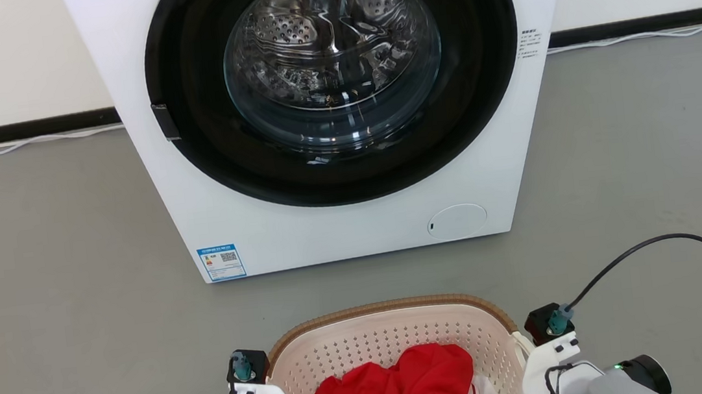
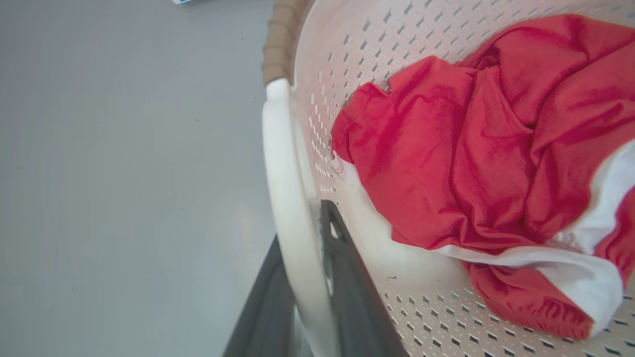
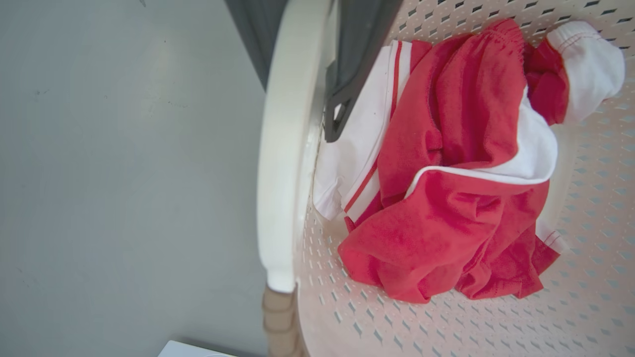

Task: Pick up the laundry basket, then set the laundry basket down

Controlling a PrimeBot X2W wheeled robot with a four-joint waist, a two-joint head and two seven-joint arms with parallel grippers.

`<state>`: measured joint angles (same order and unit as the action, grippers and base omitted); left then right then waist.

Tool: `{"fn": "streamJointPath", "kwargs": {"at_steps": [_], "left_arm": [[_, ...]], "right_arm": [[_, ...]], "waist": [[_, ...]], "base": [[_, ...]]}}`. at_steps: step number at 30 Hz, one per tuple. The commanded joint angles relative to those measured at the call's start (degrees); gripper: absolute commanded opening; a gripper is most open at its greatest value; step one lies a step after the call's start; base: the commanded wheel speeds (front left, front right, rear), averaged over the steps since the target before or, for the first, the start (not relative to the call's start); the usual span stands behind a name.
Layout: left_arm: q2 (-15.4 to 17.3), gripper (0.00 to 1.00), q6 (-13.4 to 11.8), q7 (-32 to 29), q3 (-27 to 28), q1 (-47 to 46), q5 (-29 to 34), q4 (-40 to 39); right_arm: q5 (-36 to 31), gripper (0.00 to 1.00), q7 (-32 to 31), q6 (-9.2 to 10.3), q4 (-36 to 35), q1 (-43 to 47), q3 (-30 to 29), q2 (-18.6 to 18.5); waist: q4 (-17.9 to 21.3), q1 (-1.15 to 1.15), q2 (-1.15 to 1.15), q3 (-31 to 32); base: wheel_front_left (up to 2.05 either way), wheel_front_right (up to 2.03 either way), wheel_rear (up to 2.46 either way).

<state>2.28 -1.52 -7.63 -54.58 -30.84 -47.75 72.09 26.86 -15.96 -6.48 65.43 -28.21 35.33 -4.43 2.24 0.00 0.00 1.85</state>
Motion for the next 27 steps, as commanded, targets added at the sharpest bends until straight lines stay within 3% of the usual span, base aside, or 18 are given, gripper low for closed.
{"fn": "streamJointPath", "kwargs": {"at_steps": [1, 27], "left_arm": [[0.6, 0.0, -0.3, 0.5, 0.5, -1.4, -0.4, -1.4], [0.6, 0.0, -0.3, -0.9, -2.8, -1.2, -3.5, -2.3]], "right_arm": [[0.2, 0.0, -0.3, -1.01, -1.6, -0.6, 1.7, 1.6], [0.9, 0.0, -0.3, -1.01, 0.5, -3.4, 2.5, 1.6]], "waist": [[0.1, 0.0, 0.0, 0.3], [0.9, 0.0, 0.0, 2.1]], "base": [[0.0, 0.0, 0.0], [0.0, 0.0, 0.0]]}}
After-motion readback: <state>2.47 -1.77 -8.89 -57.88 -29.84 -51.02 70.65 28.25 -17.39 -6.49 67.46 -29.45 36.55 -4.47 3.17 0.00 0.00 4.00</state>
